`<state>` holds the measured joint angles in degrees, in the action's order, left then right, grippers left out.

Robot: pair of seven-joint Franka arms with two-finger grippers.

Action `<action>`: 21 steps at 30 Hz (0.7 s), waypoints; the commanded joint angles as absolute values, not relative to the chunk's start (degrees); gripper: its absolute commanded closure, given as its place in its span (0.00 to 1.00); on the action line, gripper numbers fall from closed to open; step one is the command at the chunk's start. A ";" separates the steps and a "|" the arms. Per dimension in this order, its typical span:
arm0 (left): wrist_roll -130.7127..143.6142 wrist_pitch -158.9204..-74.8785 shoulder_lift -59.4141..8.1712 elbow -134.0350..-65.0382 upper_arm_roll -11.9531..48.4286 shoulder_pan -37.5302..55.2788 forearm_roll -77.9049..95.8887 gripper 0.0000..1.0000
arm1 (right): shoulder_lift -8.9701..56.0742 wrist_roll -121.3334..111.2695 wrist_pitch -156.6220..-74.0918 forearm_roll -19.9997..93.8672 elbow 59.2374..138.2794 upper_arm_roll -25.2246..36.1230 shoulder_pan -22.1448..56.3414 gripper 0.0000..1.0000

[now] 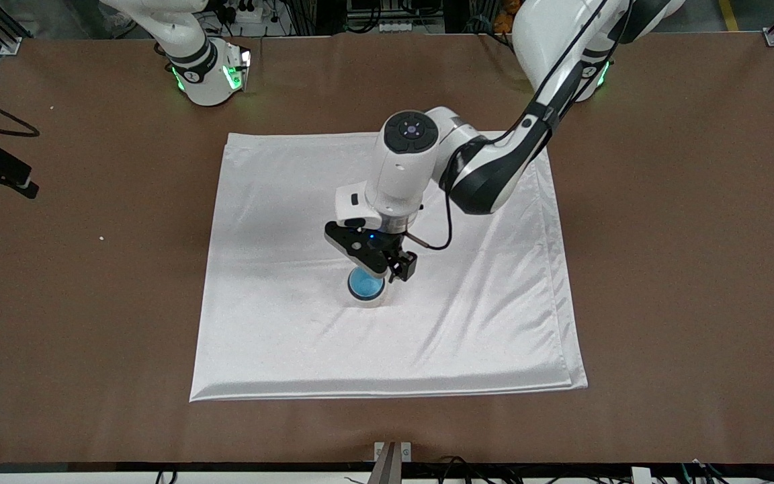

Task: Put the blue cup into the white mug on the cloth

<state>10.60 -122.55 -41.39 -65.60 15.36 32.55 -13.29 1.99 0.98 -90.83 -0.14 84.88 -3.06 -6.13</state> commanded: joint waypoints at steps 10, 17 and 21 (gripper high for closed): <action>19.16 -103.38 -24.62 -69.78 15.64 24.09 -3.79 0.00 | 2.37 -0.26 -89.91 0.88 83.76 -3.52 -7.21 0.00; 22.94 -96.51 -16.71 -74.08 15.56 21.53 -0.70 0.00 | 2.46 -0.26 -90.09 0.88 83.76 -3.52 -8.00 0.00; 25.83 -93.96 -12.23 -77.60 15.38 20.83 -0.70 0.00 | 2.46 -0.26 -90.18 0.88 83.85 -3.52 -8.09 0.00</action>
